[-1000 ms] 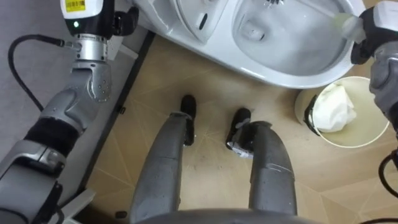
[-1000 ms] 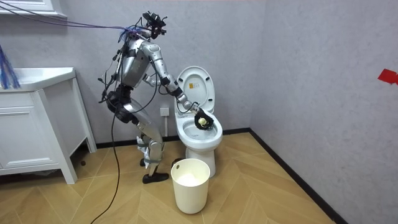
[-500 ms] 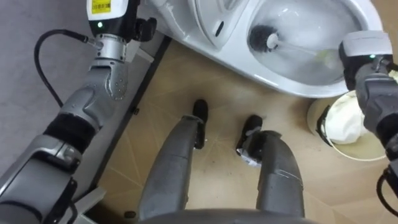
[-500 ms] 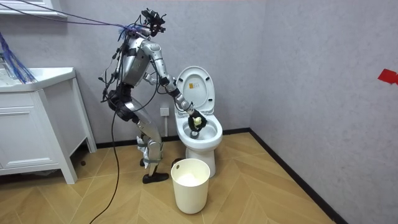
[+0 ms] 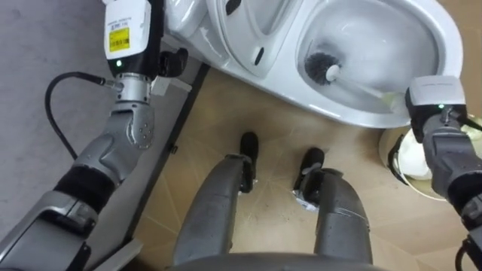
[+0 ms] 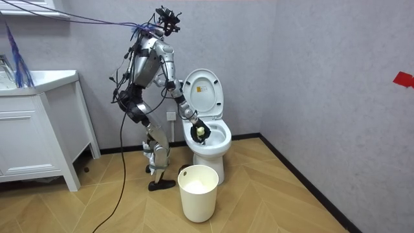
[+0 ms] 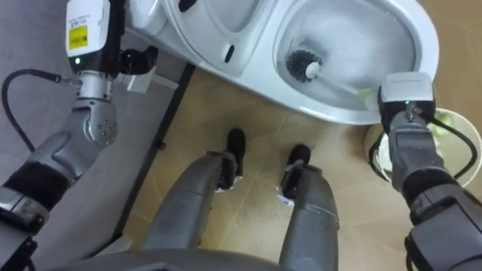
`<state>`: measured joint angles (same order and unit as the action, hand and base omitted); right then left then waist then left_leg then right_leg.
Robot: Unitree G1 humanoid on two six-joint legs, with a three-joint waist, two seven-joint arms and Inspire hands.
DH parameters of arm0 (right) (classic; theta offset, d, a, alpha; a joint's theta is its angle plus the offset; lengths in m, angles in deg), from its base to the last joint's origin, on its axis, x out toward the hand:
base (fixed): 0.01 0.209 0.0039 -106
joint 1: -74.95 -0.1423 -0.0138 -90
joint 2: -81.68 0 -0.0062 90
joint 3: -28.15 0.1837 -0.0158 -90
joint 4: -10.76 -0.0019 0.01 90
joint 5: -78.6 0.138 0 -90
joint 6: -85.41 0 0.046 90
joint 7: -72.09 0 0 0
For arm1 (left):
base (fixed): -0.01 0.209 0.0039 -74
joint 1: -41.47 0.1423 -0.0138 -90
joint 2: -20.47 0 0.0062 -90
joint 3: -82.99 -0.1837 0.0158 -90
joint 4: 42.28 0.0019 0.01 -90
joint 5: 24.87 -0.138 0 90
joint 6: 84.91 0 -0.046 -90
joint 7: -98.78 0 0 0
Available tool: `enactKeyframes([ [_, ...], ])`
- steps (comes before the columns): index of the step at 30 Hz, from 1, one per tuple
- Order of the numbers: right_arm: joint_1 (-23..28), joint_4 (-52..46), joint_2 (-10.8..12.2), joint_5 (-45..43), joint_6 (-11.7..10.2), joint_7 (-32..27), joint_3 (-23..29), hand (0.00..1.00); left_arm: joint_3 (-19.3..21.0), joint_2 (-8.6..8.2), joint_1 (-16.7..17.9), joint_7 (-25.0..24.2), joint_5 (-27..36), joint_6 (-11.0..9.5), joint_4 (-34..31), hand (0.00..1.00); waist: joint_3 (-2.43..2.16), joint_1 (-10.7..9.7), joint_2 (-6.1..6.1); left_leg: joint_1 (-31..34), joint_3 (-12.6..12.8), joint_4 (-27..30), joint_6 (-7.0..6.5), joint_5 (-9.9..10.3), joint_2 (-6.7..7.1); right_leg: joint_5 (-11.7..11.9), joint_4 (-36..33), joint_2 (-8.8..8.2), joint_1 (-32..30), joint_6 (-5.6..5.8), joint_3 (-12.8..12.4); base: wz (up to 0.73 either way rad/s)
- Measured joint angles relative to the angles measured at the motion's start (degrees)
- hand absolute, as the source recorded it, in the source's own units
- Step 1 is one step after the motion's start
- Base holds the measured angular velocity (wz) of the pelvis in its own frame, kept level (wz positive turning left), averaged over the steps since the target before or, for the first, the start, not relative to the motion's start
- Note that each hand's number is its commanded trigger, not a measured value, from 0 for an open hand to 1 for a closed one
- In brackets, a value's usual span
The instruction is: Brush toilet
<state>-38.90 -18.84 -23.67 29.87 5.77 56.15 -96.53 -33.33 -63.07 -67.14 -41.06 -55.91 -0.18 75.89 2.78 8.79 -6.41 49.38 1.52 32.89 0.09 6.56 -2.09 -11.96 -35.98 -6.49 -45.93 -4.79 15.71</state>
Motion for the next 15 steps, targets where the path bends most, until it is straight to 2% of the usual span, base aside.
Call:
enactKeyframes([
  [4,-3.9,4.8,-1.0,10.1,-2.4,0.2,-0.6,1.00,-1.9,0.90,-2.4,-0.7,3.0,0.0,-0.3,0.00,0.38,0.7,0.58,0.5,0.3,0.6,-0.11,0.0,0.55,-1.0,-2.0,-1.01,-1.1,0.09,-0.3,0.08],
  [6,-6.9,7.6,-1.0,19.6,-3.6,0.2,0.1,1.00,-2.7,1.72,-4.3,-0.5,3.4,0.0,-0.2,0.00,1.16,0.6,1.74,1.5,1.1,0.9,-0.38,-0.3,1.48,-1.8,-4.9,-2.53,-3.3,0.02,-0.9,0.13],
  [7,-8.5,8.7,-0.7,24.0,-4.0,0.1,1.5,1.00,-2.6,1.70,-4.8,-0.1,3.4,0.0,-0.3,0.00,1.42,0.5,2.15,2.2,1.1,1.3,-0.40,-0.4,1.86,-1.9,-5.9,-2.65,-4.4,0.20,-1.7,0.03],
  [9,-10.9,9.8,-0.3,28.9,-4.9,-0.5,5.3,1.00,-2.0,1.70,-5.0,0.6,3.2,0.0,-0.7,0.00,1.66,0.3,2.52,3.1,1.4,1.8,-0.48,-0.4,1.93,-1.9,-6.6,-2.96,-5.6,0.12,-1.9,-0.02],
  [11,-12.8,11.1,-0.3,30.3,-5.2,-0.6,6.6,1.00,-1.3,1.82,-5.7,1.1,2.1,0.2,-0.6,0.00,1.78,0.3,3.59,4.0,1.8,2.6,-0.50,-0.4,1.94,-2.0,-7.7,-2.96,-6.9,0.12,-2.6,-0.06],
  [12,-13.6,11.2,-0.3,30.6,-5.3,-0.6,6.7,1.00,-0.8,1.95,-6.1,2.0,2.0,0.2,-0.5,0.00,2.08,-0.1,4.14,4.5,1.7,3.1,-0.50,-0.4,1.83,-2.0,-7.9,-2.80,-7.3,0.05,-2.7,-0.04],
  [15,-14.3,11.2,0.0,30.4,-5.5,-1.1,6.7,1.00,-0.6,1.97,-6.9,2.5,1.3,0.6,0.0,0.00,2.11,-1.0,4.79,5.1,1.2,4.2,-0.51,-0.4,1.73,-1.8,-8.1,-2.41,-7.3,0.28,-2.8,0.00],
])
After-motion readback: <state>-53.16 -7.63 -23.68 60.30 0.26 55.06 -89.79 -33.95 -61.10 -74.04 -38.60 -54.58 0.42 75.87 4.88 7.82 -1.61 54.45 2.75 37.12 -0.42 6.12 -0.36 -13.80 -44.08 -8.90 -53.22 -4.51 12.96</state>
